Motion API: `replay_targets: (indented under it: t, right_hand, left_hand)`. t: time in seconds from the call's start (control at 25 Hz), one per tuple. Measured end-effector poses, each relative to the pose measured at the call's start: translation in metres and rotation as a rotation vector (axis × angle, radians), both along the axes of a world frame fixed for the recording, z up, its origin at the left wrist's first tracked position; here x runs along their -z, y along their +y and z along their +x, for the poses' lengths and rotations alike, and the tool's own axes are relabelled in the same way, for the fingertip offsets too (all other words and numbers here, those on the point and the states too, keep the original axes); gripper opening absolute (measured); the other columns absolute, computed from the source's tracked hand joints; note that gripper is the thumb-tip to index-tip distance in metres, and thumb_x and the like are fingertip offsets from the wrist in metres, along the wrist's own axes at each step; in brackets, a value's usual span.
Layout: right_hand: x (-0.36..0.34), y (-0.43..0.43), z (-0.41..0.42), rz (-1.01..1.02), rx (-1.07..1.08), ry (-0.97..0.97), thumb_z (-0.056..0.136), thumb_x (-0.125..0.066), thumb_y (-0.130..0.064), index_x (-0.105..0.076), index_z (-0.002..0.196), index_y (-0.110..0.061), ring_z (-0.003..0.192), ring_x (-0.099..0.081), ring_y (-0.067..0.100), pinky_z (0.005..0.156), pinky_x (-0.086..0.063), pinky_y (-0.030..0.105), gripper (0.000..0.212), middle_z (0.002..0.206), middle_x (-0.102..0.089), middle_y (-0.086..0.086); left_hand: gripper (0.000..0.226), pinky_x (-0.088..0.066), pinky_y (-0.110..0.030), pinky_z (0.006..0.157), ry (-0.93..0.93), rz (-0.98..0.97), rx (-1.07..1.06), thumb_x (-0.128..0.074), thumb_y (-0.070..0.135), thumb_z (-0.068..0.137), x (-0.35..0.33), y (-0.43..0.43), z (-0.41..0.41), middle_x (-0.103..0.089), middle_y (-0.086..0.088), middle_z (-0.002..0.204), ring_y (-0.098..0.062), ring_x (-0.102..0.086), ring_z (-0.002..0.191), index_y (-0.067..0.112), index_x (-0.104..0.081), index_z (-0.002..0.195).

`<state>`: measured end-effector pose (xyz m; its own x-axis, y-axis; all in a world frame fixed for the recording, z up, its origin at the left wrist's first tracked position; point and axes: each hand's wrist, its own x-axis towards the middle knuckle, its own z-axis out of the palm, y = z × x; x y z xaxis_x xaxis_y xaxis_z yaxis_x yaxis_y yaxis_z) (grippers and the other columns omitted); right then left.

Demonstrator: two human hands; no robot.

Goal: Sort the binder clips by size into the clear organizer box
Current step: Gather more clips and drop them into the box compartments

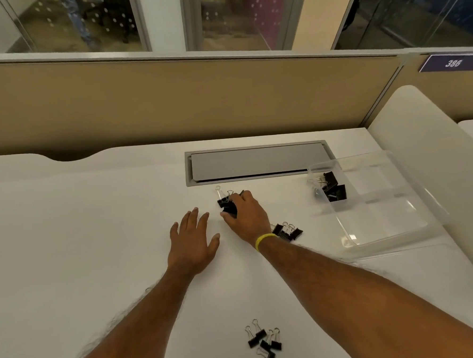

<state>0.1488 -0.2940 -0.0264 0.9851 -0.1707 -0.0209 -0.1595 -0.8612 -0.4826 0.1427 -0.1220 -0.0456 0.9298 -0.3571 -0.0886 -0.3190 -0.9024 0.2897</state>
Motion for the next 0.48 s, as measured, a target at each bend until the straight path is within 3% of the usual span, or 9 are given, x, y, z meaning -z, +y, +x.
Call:
replay_targets:
  t: [0.16, 0.32, 0.48]
  right_hand:
    - [0.0047, 0.0067, 0.0047, -0.023, 0.041, 0.006, 0.089, -0.061, -0.044, -0.057, 0.12, -0.015, 0.097, -0.059, 0.026, 0.078, -0.055, 0.037, 0.043, 0.119, -0.05, 0.008]
    - [0.0069, 0.0097, 0.0063, -0.001, 0.051, 0.009, 0.089, -0.06, -0.029, -0.059, 0.116, -0.012, 0.102, -0.06, 0.029, 0.084, -0.054, 0.038, 0.032, 0.123, -0.053, 0.012]
    - [0.0039, 0.0088, 0.005, 0.02, 0.03, 0.023, 0.088, -0.06, -0.021, -0.06, 0.113, -0.01, 0.099, -0.061, 0.028, 0.083, -0.053, 0.037, 0.027, 0.111, -0.062, 0.013]
  left_hand:
    - [0.071, -0.016, -0.047, 0.118, 0.021, -0.043, -0.023, -0.025, 0.058, 0.087, 0.0023, -0.0035, 0.0018, -0.019, -0.005, 0.16, -0.023, -0.016, 0.147, 0.023, -0.028, 0.149]
    - [0.07, -0.018, -0.046, 0.117, 0.015, -0.089, -0.056, -0.027, 0.057, 0.087, 0.0014, -0.0053, 0.0033, -0.025, -0.005, 0.158, -0.023, -0.021, 0.146, 0.022, -0.033, 0.147]
    - [0.068, -0.021, -0.045, 0.114, 0.034, -0.14, -0.101, -0.029, 0.056, 0.087, 0.0021, -0.0059, 0.0051, -0.03, -0.005, 0.156, -0.022, -0.026, 0.143, 0.022, -0.037, 0.145]
